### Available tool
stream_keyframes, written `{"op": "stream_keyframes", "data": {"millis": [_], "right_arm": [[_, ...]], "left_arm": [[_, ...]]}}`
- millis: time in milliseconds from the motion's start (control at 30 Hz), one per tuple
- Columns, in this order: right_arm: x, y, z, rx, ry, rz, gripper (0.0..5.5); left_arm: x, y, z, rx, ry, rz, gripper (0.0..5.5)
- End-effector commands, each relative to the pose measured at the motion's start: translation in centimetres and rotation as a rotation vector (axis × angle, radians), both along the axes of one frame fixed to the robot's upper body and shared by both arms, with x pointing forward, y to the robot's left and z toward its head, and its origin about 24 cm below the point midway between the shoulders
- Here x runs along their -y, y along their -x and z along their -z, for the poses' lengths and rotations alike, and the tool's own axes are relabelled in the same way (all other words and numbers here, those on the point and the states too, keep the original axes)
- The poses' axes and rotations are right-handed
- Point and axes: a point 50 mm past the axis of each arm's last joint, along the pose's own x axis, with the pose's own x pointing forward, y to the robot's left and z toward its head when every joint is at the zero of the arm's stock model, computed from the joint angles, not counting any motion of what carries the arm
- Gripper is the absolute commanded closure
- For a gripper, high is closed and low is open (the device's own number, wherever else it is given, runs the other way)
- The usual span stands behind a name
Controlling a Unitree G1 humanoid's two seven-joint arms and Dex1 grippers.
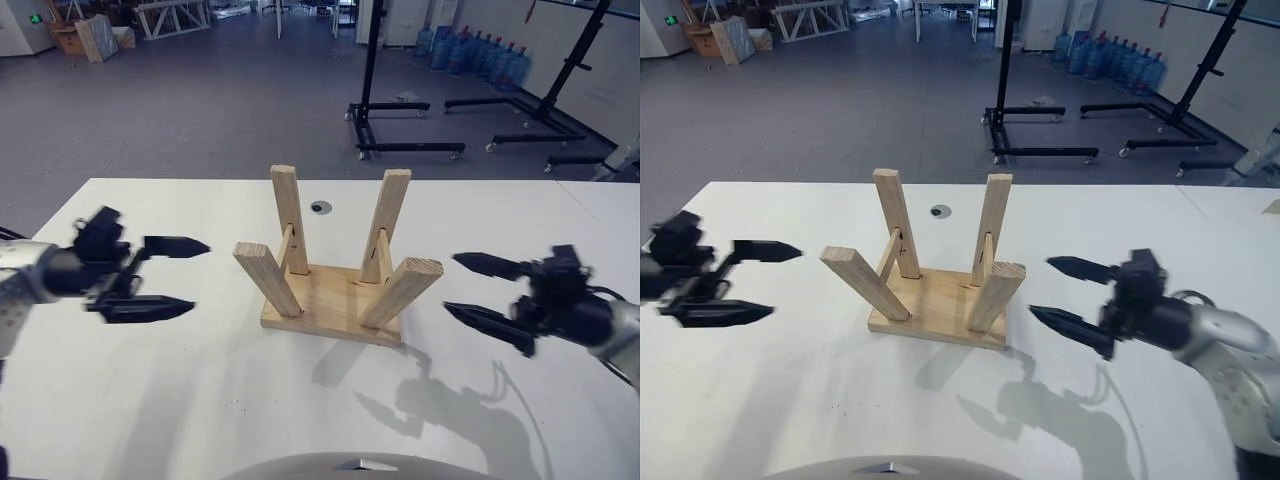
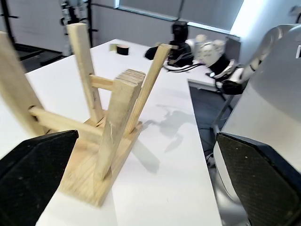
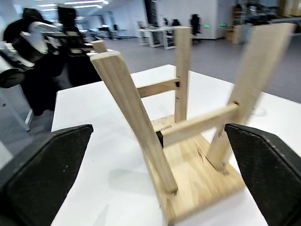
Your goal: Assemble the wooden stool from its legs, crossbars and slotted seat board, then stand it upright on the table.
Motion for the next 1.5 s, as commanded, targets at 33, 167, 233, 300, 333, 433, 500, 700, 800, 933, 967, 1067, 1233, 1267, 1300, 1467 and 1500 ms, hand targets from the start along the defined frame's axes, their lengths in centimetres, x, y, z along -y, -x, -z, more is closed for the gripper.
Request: {"op": "stream_keyframes", "data": {"millis": [33,167,233,300,333,433,500,700,800,933,967,1067,1233,1267,1300,1467,1500], "right_arm": [[-2.6,-1.4,0.3,0.042,-0.004,-0.079,0.33],[-4.0,-1.0,0.8,0.029,-0.004,-0.178,0.33],[-4.3,-0.9,0.9,0.028,0.001,-0.195,0.33],[-4.6,-1.2,1.0,0.03,0.005,-0.192,0.33],[-4.7,-1.3,1.0,0.032,0.006,-0.188,0.33],[-5.0,-1.9,1.1,0.04,0.006,-0.159,0.88],[-4.9,-2.2,1.1,0.045,0.005,-0.142,1.2],[-4.6,-2.4,1.0,0.036,0.002,-0.145,2.35],[-4.6,-2.1,1.3,0.018,0.008,-0.156,2.78],[-4.5,-2.0,1.7,-0.001,0.009,-0.161,3.49],[-4.5,-2.0,1.6,-0.003,0.004,-0.16,3.76],[-4.3,-2.3,1.4,-0.01,-0.015,-0.152,4.04],[-4.0,-3.5,0.0,-0.075,-0.147,-0.136,4.08],[-3.9,-3.8,-0.3,-0.101,-0.173,-0.135,4.09],[-3.9,-4.4,-0.7,-0.131,-0.196,-0.132,4.09],[-4.1,-8.1,-2.2,-0.339,-0.299,-0.068,4.09],[-4.2,-9.1,-2.2,-0.401,-0.32,-0.039,4.09]], "left_arm": [[2.5,-1.4,0.6,0.046,0.049,0.001,0.1],[4.4,-1.6,0.5,0.054,0.105,0.052,0.1],[5.1,-1.7,0.2,0.058,0.129,0.079,0.1],[5.7,-1.8,0.6,0.056,0.119,0.089,0.1],[5.9,-1.9,0.9,0.053,0.11,0.09,0.1],[6.3,-2.6,2.3,0.027,0.106,0.066,0.43],[6.2,-3.0,3.0,0.01,0.103,0.049,0.71],[5.8,-3.3,3.8,-0.024,0.121,0.026,1.69],[6.2,-2.9,3.2,-0.026,0.126,0.062,2.06],[6.9,-2.6,2.3,-0.028,0.147,0.103,2.64],[7.0,-2.6,1.9,-0.027,0.163,0.11,2.87],[7.2,-2.3,1.0,-0.04,0.18,0.129,3.28],[7.3,-2.3,1.6,-0.155,0.166,0.08,3.79],[7.4,-2.5,1.8,-0.179,0.164,0.063,3.85],[7.6,-2.7,1.9,-0.209,0.171,0.046,3.9],[8.4,-5.0,1.8,-0.359,0.23,-0.109,4.15],[8.6,-5.7,1.6,-0.4,0.255,-0.143,4.2]]}}
